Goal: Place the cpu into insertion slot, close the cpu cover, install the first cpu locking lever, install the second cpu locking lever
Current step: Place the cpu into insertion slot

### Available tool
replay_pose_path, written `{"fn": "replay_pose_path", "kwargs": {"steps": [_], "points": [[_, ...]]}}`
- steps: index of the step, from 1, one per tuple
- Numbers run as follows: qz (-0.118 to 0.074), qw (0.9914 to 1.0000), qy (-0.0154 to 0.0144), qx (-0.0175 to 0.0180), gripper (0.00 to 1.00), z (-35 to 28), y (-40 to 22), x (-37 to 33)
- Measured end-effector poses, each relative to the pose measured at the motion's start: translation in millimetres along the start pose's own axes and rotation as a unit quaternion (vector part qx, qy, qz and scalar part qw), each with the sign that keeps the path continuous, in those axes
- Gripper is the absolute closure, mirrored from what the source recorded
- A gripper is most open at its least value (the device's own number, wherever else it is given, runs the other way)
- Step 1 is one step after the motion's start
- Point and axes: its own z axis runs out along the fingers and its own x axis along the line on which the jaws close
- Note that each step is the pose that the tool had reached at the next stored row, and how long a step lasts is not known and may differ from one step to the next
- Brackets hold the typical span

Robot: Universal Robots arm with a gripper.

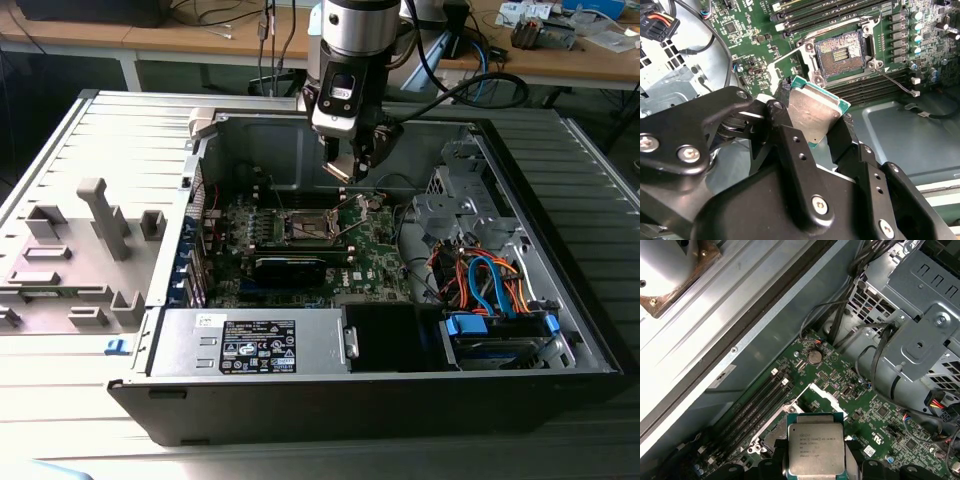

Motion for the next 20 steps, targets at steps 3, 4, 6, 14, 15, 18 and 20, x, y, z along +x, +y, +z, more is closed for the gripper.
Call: {"fn": "replay_pose_path", "kwargs": {"steps": [3,4,6,14,15,18,20], "points": [[0.002,1.0,-0.0002,0.0,0.45,0.0,0.0,0.0],[0.003,0.99999,-0.0003,0.0,0.45,0.0,0.0,0.0],[0.004,0.99999,-0.0003,-0.0001,0.45,0.0,0.0,0.0],[0.009,0.99996,-0.0008,-0.0002,0.45,0.0,0.0,0.0],[0.01,0.99995,-0.0008,-0.0002,0.45,0.0,0.0,0.0],[0.012,0.99993,-0.001,-0.0002,0.45,0.0,0.0,0.0],[0.013,0.99992,-0.0011,-0.0002,0.45,0.0,0.0,0.0]]}}
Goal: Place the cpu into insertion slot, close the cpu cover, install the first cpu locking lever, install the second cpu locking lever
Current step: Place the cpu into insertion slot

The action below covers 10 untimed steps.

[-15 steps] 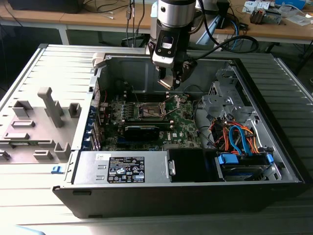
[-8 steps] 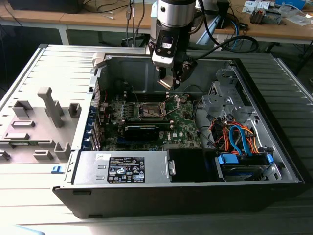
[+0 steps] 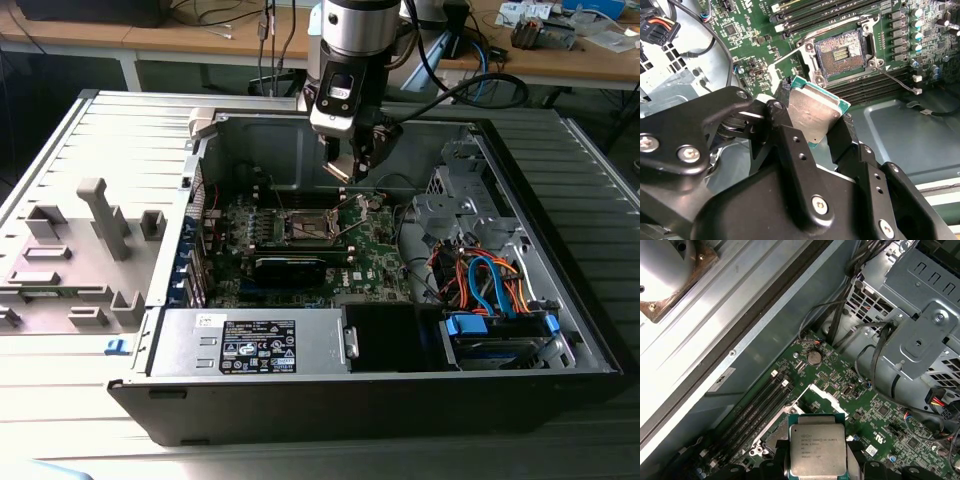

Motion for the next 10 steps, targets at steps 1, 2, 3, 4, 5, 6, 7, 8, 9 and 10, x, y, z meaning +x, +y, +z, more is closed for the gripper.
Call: {"fn": "replay_pose_path", "kwargs": {"steps": [1,2,3,4,5,6,7,8,9,10], "points": [[0.001,1.0,-0.0001,0.0,0.45,0.0,0.0,0.0],[0.002,1.0,-0.0002,-0.0001,0.45,0.0,0.0,0.0],[0.002,1.0,-0.0002,-0.0001,0.45,0.0,0.0,0.0],[0.003,1.0,-0.0002,-0.0001,0.45,0.0,0.0,0.0],[0.003,0.99999,-0.0003,-0.0001,0.45,0.0,0.0,0.0],[0.004,0.99999,-0.0004,-0.0001,0.45,0.0,0.0,0.0],[0.004,0.99999,-0.0004,-0.0001,0.45,0.0,0.0,0.0],[0.005,0.99999,-0.0005,-0.0001,0.45,0.0,0.0,0.0],[0.006,0.99998,-0.0005,-0.0001,0.45,0.0,0.0,0.0],[0.006,0.99998,-0.0005,-0.0001,0.45,0.0,0.0,0.0]]}}
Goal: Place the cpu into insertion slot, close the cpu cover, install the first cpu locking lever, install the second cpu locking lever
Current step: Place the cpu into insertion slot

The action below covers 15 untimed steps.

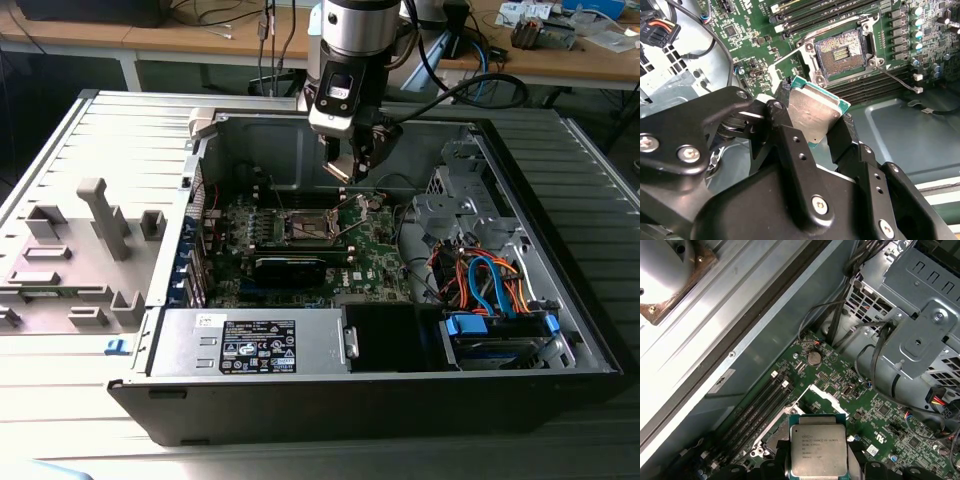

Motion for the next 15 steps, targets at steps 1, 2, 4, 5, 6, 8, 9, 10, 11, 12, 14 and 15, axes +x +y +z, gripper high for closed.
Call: {"fn": "replay_pose_path", "kwargs": {"steps": [1,2,4,5,6,8,9,10,11,12,14,15], "points": [[0.001,1.0,-0.0001,0.0,0.45,0.0,0.0,0.0],[0.001,1.0,-0.0001,0.0,0.45,0.0,0.0,0.0],[0.002,1.0,-0.0002,0.0,0.45,0.0,0.0,0.0],[0.003,1.0,-0.0003,-0.0001,0.45,0.0,0.0,0.0],[0.003,0.99999,-0.0003,-0.0001,0.45,0.0,0.0,0.0],[0.005,0.99999,-0.0005,-0.0001,0.45,0.0,0.0,0.0],[0.007,0.99998,-0.0006,-0.0001,0.45,0.0,0.0,0.0],[0.009,0.99996,-0.0008,-0.0002,0.45,0.0,0.0,0.0],[0.009,0.99996,-0.0008,-0.0002,0.45,0.0,0.0,0.0],[0.011,0.99994,-0.0009,-0.0002,0.45,0.0,0.0,0.0],[0.013,0.99991,-0.0012,-0.0002,0.45,0.0,0.0,0.0],[0.015,0.99988,-0.0013,-0.0003,0.45,0.0,0.0,0.0]]}}
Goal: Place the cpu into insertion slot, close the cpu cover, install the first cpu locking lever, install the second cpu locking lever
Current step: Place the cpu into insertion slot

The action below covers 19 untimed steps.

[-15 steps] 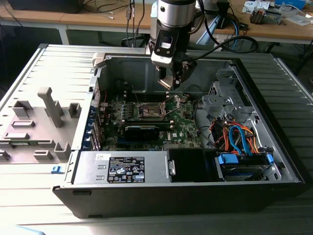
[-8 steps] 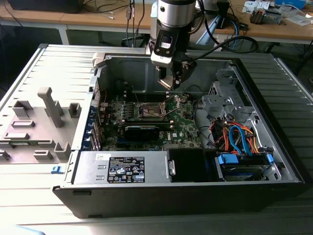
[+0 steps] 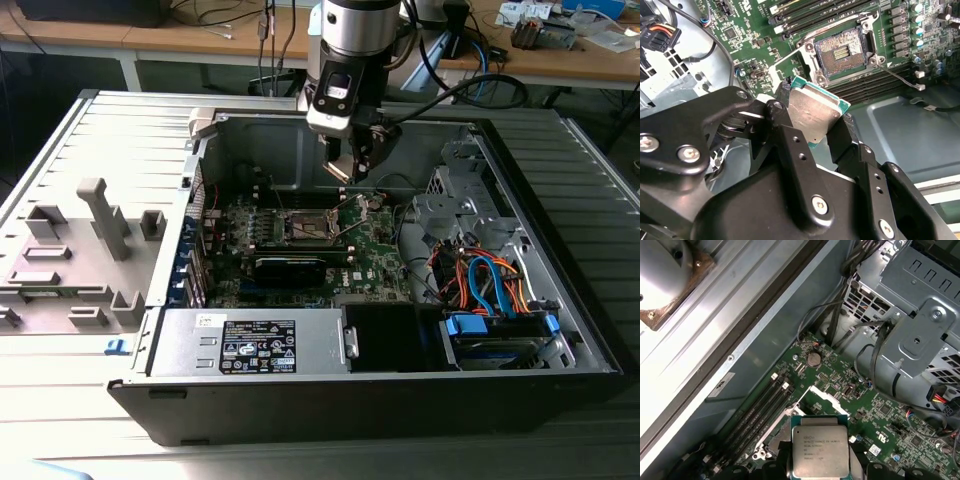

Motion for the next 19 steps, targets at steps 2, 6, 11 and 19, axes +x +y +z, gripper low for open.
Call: {"fn": "replay_pose_path", "kwargs": {"steps": [2,6,11,19], "points": [[0.002,1.0,-0.0002,0.0,0.45,0.0,0.0,0.0],[0.008,0.99997,-0.0007,-0.0002,0.45,0.0,0.0,0.0],[0.015,0.99989,-0.0013,-0.0003,0.45,0.0,0.0,0.0],[0.028,0.99959,-0.0025,-0.0005,0.45,0.1,0.0,0.0]]}}
